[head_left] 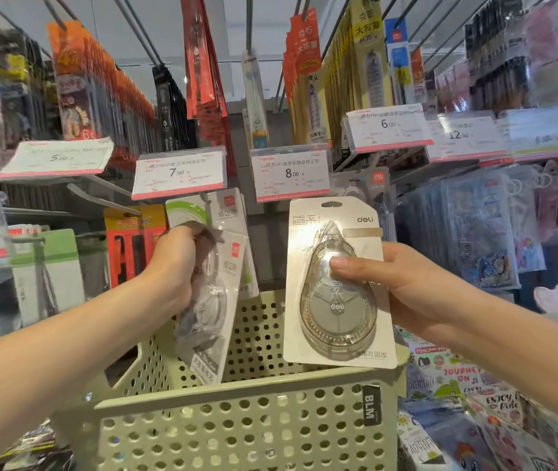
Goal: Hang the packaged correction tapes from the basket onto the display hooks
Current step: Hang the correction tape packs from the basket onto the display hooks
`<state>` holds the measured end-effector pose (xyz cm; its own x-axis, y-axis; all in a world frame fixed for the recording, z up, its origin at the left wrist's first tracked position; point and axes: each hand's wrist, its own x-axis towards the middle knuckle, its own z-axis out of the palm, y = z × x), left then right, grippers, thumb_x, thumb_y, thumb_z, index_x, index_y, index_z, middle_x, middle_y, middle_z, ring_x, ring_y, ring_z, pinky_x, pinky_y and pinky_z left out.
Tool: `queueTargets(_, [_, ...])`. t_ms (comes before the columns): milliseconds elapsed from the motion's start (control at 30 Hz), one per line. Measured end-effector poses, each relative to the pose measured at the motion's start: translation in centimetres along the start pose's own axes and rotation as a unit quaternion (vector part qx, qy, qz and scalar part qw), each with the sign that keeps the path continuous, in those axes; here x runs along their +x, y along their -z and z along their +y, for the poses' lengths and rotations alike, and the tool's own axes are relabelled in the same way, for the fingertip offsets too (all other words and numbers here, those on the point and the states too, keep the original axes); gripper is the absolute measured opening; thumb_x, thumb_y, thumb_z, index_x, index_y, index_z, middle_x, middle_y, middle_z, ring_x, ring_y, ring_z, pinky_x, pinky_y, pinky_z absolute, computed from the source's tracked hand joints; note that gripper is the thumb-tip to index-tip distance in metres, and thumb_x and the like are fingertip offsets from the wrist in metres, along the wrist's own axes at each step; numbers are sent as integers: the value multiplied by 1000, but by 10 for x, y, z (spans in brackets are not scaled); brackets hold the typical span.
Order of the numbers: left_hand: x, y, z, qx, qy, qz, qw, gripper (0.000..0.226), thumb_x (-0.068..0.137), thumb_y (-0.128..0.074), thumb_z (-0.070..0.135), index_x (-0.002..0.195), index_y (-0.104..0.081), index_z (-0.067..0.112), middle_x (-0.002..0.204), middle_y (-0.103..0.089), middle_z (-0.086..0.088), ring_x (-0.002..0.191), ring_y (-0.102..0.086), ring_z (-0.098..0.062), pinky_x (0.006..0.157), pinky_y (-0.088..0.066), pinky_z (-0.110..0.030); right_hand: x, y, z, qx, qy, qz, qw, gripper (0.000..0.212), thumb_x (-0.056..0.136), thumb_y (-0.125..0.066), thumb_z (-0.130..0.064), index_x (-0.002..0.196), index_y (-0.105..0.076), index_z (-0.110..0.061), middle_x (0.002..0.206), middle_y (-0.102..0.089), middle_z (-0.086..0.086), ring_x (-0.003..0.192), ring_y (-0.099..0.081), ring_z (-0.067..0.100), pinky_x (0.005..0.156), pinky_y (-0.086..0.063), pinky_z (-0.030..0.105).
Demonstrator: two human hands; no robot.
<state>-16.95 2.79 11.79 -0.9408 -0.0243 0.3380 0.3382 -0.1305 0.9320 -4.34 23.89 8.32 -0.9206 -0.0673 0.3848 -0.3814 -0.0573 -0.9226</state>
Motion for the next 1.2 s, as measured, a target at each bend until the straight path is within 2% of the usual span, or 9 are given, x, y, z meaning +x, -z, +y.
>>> queueTargets(100, [1,4,0,24,-8,-5,1000,26,84,-46,31,76,-64,14,94,-71,-11,89,-59,-26,87,-48,-36,-1,3,-2,2,11,1,1000,35,66,-69,-20,100,-69,-11,93,-76,4,82,-71,13,73,-58,22])
queueTargets(133, [2,4,-1,29,-20,-13,999,28,89,-43,28,76,-61,12,83,-72,-10,79,-62,-25,77,-52,-32,0,3,-2,3,17,1,1000,34,67,-69,-20,100,-70,-13,94,-76,3,83,-71,13,74,-58,23])
queueTargets(200, [2,-1,2,28,-27,-40,998,31,92,-39,20,64,-51,12,47,-59,-1,47,-53,-16,46,-43,-20,0,5,-3,2,28,10,1000,31,66,-69,-21,97,-71,-16,95,-76,2,83,-71,13,76,-57,27])
queueTargets(300, [6,-6,8,33,-7,-69,997,32,89,-39,15,58,-38,11,29,-37,4,24,-32,-8,33,-27,-14,2,7,-4,12,41,22,999,34,66,-69,-19,100,-71,-16,95,-76,2,81,-70,12,71,-58,26])
queueTargets(500, [5,-8,9,15,-23,-230,973,31,93,-41,26,68,-48,10,39,-32,3,31,-27,-8,33,-24,-15,3,12,-5,5,61,25,998,30,67,-67,-13,96,-70,-14,86,-76,0,74,-71,10,58,-56,23])
queueTargets(800, [-3,-24,33,8,-55,-344,937,48,79,-50,58,87,-56,11,40,-31,4,32,-30,-10,35,-28,-17,3,16,-6,-14,69,13,997,32,64,-67,-14,96,-70,-15,86,-76,0,77,-71,10,61,-56,22])
queueTargets(900, [1,-30,34,-23,-56,-363,930,42,81,-50,55,83,-58,13,37,-36,5,30,-34,-9,35,-29,-18,3,16,-6,-14,66,8,998,33,64,-67,-13,97,-69,-14,85,-76,0,75,-70,10,58,-55,21])
queueTargets(1000, [5,-35,39,-68,-57,-373,924,38,79,-59,52,57,-55,21,34,-41,9,27,-37,-5,32,-32,-15,5,14,-5,-14,57,6,998,35,65,-68,-12,100,-69,-11,89,-76,2,75,-71,11,58,-56,23])
queueTargets(1200, [0,-36,58,-99,-38,-354,929,40,90,-39,23,54,-49,12,31,-38,1,25,-35,-13,35,-27,-18,13,12,-3,-23,44,12,999,34,63,-71,-13,97,-70,-11,89,-76,3,76,-71,14,66,-58,26])
